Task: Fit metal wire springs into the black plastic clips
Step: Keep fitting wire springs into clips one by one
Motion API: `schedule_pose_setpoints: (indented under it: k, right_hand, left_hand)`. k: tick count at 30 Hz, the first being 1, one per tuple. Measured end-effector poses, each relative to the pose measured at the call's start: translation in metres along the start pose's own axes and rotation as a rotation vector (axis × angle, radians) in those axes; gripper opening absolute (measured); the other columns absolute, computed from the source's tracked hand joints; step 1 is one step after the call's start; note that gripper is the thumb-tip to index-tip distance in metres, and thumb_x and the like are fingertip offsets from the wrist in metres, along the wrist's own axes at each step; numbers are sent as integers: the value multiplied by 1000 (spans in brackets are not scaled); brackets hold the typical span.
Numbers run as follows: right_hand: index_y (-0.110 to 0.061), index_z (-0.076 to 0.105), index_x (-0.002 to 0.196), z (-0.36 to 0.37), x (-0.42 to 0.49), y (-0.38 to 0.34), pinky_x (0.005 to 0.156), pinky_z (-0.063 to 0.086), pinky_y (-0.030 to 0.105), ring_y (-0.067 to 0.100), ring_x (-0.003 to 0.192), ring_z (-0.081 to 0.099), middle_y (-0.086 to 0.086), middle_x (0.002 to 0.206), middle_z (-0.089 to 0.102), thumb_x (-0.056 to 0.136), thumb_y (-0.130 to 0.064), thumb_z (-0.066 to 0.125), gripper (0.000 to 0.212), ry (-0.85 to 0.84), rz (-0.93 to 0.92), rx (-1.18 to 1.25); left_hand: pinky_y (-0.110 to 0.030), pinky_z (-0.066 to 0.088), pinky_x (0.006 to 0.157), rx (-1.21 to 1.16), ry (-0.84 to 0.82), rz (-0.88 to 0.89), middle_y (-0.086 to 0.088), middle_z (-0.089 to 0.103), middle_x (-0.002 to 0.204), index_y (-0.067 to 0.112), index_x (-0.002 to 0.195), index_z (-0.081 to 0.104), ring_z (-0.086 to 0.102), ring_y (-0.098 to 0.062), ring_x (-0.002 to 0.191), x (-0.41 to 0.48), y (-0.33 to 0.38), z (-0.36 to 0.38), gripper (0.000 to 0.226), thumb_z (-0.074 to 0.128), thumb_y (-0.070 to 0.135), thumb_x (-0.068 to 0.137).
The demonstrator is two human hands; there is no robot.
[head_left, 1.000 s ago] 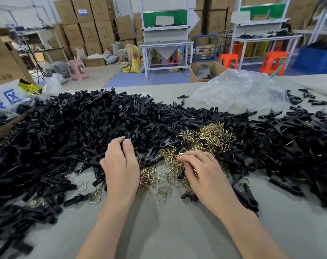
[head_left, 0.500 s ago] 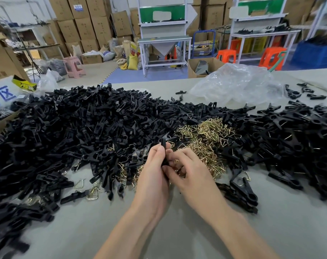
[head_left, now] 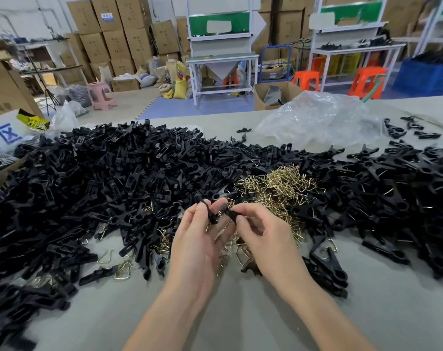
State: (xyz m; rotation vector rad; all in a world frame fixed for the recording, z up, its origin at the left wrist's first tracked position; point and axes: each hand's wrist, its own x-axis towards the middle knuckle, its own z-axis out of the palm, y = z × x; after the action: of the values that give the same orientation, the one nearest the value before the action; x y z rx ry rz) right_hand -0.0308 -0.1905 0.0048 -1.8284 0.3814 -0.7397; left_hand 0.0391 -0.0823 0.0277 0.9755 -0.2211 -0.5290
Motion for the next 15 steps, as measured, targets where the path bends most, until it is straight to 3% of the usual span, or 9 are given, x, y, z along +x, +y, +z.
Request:
schedule_pose_setpoints:
  k: [3, 5, 9, 12, 15]
  right_hand:
    - [-38, 72, 97, -3, 2, -2, 84, 55, 21, 6, 92, 72, -16, 96, 75, 100, -18, 60, 24, 7, 62, 139]
    - [-40, 72, 96, -4, 4, -4, 76, 57, 21, 9, 84, 73, -10, 93, 76, 100, -17, 61, 26, 2, 90, 205]
    - [-35, 74, 100, -6, 8, -6, 73, 60, 23, 18, 88, 75, -1, 95, 75, 99, -10, 63, 27, 18, 156, 404]
    - [-34, 71, 115, -10, 10, -5, 84, 59, 23, 19, 92, 76, -9, 100, 74, 96, -7, 66, 33, -11, 177, 441]
    - [-40, 71, 120, -12, 10, -4, 92, 56, 23, 15, 99, 74, -20, 97, 72, 92, -11, 73, 40, -28, 192, 405]
  left_hand:
    - [-31, 59, 75, 87, 78, 74, -2, 72, 89, 16, 98, 63, 71, -19, 83, 2, -2, -5, 15, 56, 28, 101]
    - [-25, 56, 65, 162, 96, 125, 1, 64, 77, 15, 96, 63, 64, -15, 70, 3, -2, -7, 15, 60, 30, 99]
    - [-25, 50, 61, 307, 76, 145, 6, 54, 65, 21, 100, 70, 54, -10, 58, 5, -2, -10, 27, 65, 45, 89]
    - [-28, 51, 62, 345, 12, 141, 5, 61, 72, 33, 103, 75, 56, -9, 63, 4, -4, -10, 22, 54, 38, 102]
    - [-24, 54, 68, 390, -30, 141, 7, 74, 91, 45, 110, 72, 66, -8, 78, 3, -4, -9, 32, 49, 24, 105]
